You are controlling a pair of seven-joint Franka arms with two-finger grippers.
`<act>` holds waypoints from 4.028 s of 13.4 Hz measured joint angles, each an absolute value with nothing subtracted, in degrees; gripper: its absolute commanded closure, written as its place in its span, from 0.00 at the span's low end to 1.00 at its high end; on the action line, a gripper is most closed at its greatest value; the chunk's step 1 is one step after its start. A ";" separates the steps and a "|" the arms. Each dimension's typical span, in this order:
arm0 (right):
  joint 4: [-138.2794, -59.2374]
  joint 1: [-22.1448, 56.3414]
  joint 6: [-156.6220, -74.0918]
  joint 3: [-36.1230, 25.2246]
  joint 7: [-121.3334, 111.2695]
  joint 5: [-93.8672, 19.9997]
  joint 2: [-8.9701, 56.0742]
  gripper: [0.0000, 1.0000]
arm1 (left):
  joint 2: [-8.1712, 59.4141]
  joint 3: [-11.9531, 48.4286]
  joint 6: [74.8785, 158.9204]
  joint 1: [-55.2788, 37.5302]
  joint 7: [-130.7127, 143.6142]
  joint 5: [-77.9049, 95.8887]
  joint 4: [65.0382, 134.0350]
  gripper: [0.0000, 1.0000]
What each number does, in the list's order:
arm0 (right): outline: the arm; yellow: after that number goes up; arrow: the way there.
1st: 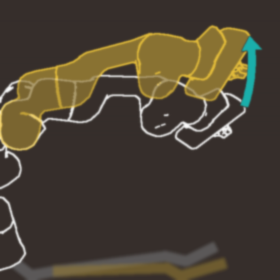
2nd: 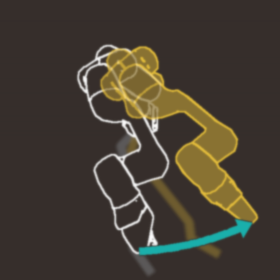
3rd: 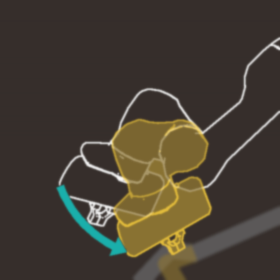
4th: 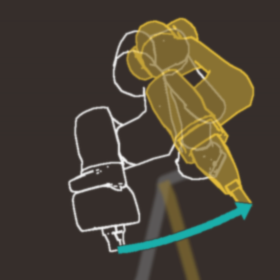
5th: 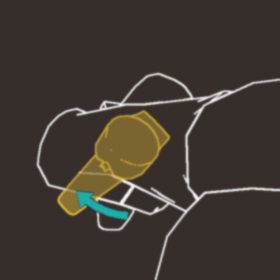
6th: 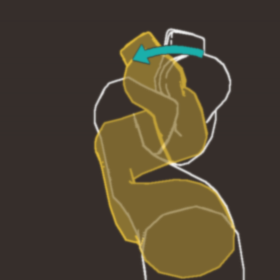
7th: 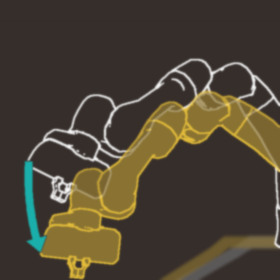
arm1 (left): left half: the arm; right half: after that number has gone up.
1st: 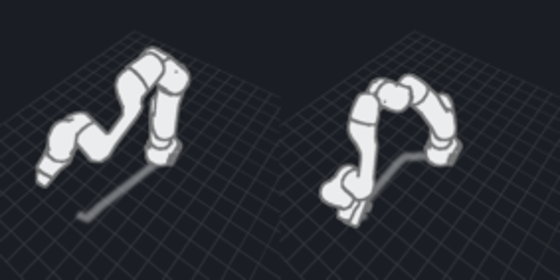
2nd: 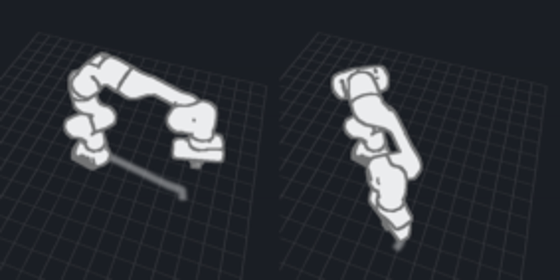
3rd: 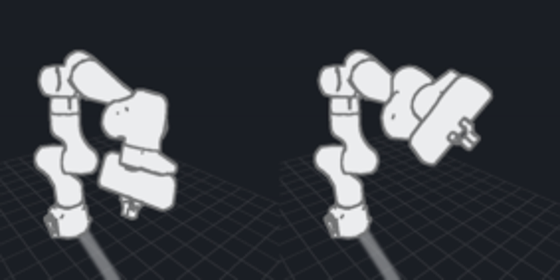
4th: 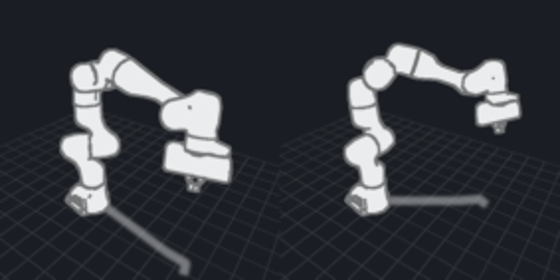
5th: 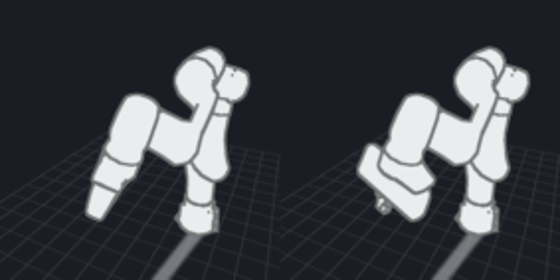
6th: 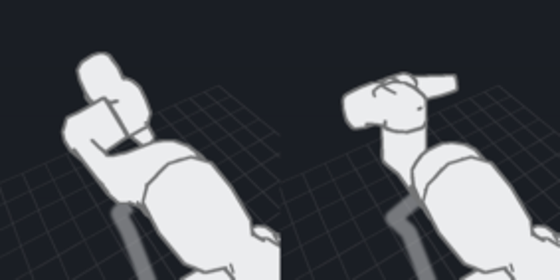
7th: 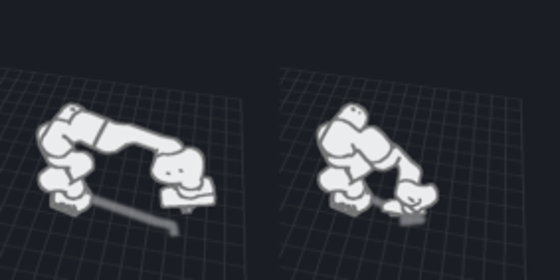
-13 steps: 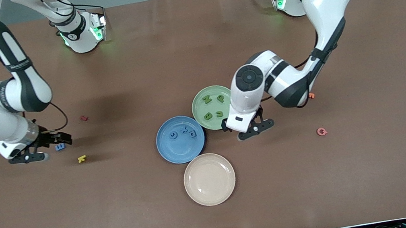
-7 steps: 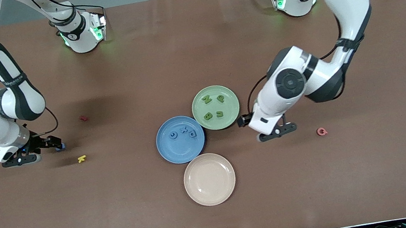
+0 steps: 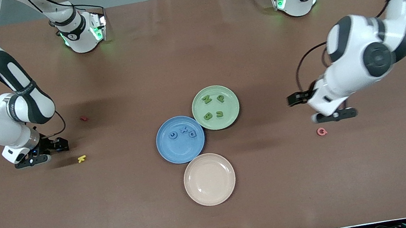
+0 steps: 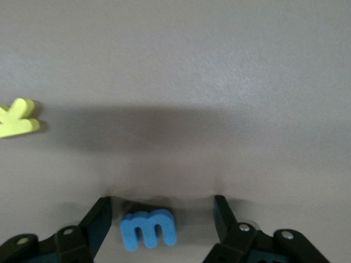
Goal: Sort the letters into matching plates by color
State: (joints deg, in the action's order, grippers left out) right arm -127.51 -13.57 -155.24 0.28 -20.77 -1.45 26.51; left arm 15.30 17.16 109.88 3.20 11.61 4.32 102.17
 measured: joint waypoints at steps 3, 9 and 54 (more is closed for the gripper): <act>-127.45 -13.98 -155.24 0.32 -21.17 -1.42 26.46 0.51 | 10.56 11.58 107.22 3.49 8.21 4.72 102.01 0.01; -127.49 -14.05 -155.22 0.35 -21.23 -1.39 26.06 0.98 | 1.58 8.80 101.58 9.10 6.00 4.72 97.55 0.01; -121.25 -15.40 -135.24 5.94 -15.78 -3.32 22.66 0.99 | 0.21 -1.41 98.89 -3.02 5.73 1.91 89.11 0.00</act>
